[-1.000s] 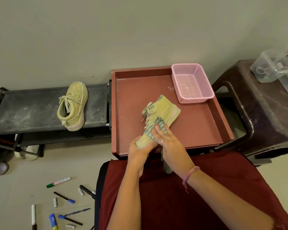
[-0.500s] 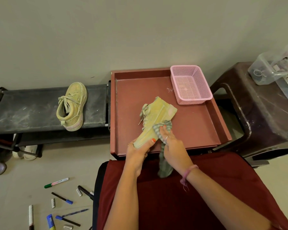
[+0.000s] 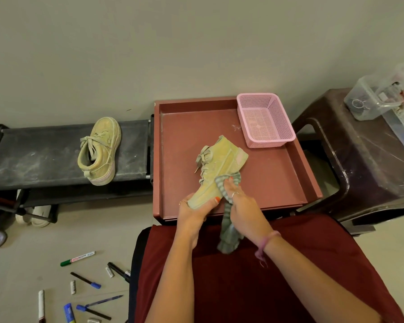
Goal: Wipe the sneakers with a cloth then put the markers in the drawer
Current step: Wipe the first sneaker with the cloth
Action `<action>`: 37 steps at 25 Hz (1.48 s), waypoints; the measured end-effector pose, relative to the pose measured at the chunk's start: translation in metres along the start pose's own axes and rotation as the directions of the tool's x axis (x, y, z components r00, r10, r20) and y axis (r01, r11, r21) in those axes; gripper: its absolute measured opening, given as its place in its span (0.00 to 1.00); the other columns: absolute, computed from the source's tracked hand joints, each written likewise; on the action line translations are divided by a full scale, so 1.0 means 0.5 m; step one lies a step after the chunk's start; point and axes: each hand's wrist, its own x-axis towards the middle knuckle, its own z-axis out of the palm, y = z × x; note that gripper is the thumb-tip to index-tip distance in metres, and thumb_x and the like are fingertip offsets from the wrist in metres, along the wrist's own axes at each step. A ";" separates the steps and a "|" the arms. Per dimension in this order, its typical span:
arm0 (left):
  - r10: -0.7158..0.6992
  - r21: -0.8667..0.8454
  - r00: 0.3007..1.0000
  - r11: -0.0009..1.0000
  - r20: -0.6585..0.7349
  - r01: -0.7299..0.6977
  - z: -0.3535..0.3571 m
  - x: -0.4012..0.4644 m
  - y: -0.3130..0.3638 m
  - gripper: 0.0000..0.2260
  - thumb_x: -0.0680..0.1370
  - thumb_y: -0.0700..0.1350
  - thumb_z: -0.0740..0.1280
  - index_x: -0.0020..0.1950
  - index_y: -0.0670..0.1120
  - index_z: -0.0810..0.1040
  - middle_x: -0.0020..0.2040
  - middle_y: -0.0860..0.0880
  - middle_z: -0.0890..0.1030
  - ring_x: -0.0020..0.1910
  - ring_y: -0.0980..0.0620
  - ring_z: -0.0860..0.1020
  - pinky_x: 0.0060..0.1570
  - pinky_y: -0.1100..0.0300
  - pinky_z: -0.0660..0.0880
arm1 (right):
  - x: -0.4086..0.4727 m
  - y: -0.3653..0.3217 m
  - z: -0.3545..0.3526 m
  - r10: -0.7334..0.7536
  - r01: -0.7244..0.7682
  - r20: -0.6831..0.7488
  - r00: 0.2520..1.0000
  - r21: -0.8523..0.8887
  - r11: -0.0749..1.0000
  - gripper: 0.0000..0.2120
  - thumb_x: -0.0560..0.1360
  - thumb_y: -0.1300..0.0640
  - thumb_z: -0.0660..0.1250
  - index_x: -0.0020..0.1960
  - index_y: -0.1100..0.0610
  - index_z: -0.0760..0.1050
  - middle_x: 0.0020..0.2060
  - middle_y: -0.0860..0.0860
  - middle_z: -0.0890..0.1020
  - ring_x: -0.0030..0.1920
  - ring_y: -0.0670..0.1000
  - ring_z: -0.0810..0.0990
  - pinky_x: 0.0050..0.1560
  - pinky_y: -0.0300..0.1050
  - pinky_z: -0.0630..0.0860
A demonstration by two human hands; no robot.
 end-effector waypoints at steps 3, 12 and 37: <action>0.007 -0.016 1.000 1.000 0.006 -0.006 0.006 -0.008 0.008 0.24 0.64 0.47 0.81 0.58 0.43 0.81 0.53 0.45 0.84 0.55 0.45 0.82 0.57 0.48 0.76 | -0.046 0.001 -0.009 -0.121 0.118 0.081 0.989 0.045 0.992 0.33 0.74 0.76 0.51 0.76 0.56 0.56 0.75 0.47 0.56 0.76 0.44 0.51 0.72 0.32 0.45; 0.090 -0.027 0.993 0.995 -0.075 -0.092 0.021 -0.019 0.011 0.32 0.60 0.42 0.81 0.62 0.42 0.77 0.55 0.44 0.83 0.54 0.49 0.82 0.56 0.53 0.78 | 0.008 0.054 -0.023 -0.238 0.233 0.006 0.971 -0.219 0.947 0.40 0.71 0.78 0.52 0.77 0.54 0.48 0.74 0.43 0.43 0.76 0.48 0.41 0.74 0.38 0.46; 0.164 -0.149 0.970 0.970 -0.181 -0.192 0.016 0.010 0.001 0.30 0.63 0.39 0.80 0.63 0.38 0.75 0.56 0.43 0.83 0.56 0.47 0.82 0.58 0.54 0.77 | 0.087 0.070 -0.036 -0.049 0.034 -0.139 0.989 -0.105 0.994 0.43 0.69 0.81 0.52 0.77 0.51 0.47 0.75 0.43 0.44 0.76 0.50 0.39 0.75 0.44 0.52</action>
